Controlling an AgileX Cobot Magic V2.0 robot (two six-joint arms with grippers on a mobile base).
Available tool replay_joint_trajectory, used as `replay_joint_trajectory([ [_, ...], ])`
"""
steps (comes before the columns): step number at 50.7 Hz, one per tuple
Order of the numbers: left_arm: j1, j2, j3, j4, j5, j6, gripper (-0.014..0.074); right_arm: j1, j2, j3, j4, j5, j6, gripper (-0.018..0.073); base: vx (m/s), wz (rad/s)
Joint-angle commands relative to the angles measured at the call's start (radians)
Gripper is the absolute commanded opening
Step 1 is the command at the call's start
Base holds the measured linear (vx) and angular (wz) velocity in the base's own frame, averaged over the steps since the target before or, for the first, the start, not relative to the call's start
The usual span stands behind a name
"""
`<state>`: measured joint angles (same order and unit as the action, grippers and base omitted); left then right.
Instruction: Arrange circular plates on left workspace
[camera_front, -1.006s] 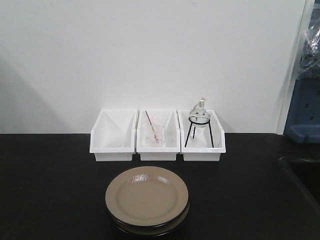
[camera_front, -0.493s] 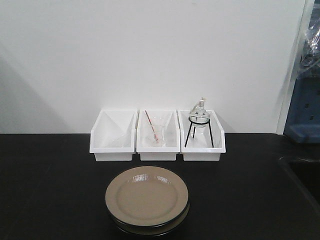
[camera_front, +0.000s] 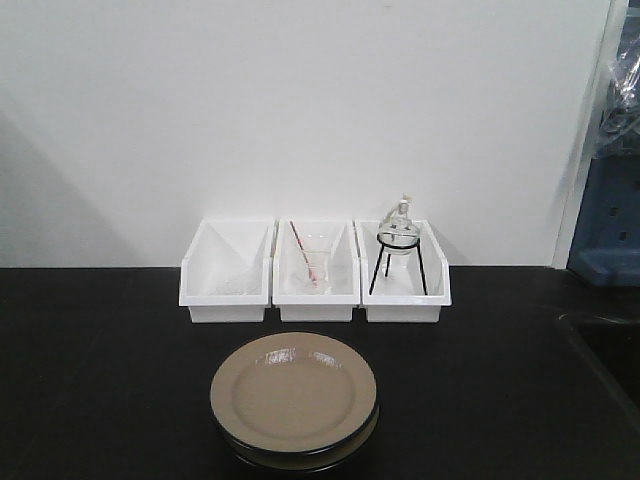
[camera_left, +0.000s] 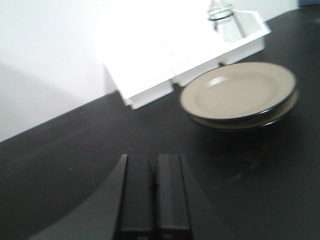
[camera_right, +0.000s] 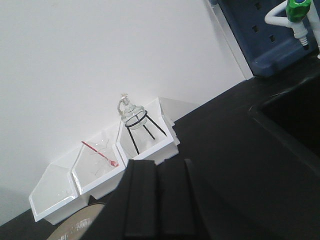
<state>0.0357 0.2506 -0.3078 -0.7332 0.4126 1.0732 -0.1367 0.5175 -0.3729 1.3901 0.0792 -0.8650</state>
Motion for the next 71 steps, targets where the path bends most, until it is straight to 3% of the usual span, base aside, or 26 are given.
replay_joint_trajectory([
  [1,-0.008,-0.072,0.038,0.142,-0.142,-0.231,0.0,-0.002,0.002,-0.029,0.007,-0.016,-0.004,-0.0004,0.0,0.0],
  [12,-0.008,-0.249,0.267,0.56,-0.367,-0.861,0.0,-0.002,0.002,-0.029,0.007,-0.016,-0.004,-0.0004,0.0,0.0],
  [16,-0.011,-0.286,0.361,0.65,-0.498,-1.012,0.0,-0.002,0.002,-0.029,0.007,-0.017,-0.004,-0.0004,0.0,0.0],
  [18,-0.011,-0.277,0.364,0.675,-0.476,-1.053,0.0,-0.002,0.002,-0.029,0.007,-0.017,-0.004,-0.0004,0.0,0.0],
  [21,-0.011,-0.275,0.354,0.704,-0.449,-1.073,0.0,-0.002,-0.001,-0.029,0.007,-0.017,-0.004,-0.0004,0.0,0.0],
  [61,-0.012,-0.277,0.355,0.695,-0.447,-1.073,0.0,-0.002,-0.001,-0.029,0.007,-0.017,-0.004,-0.0004,0.0,0.0],
  [71,-0.012,-0.277,0.355,0.695,-0.447,-1.073,0.0,-0.002,-0.001,-0.029,-0.003,-0.048,-0.086,-0.0004,0.0,0.0],
])
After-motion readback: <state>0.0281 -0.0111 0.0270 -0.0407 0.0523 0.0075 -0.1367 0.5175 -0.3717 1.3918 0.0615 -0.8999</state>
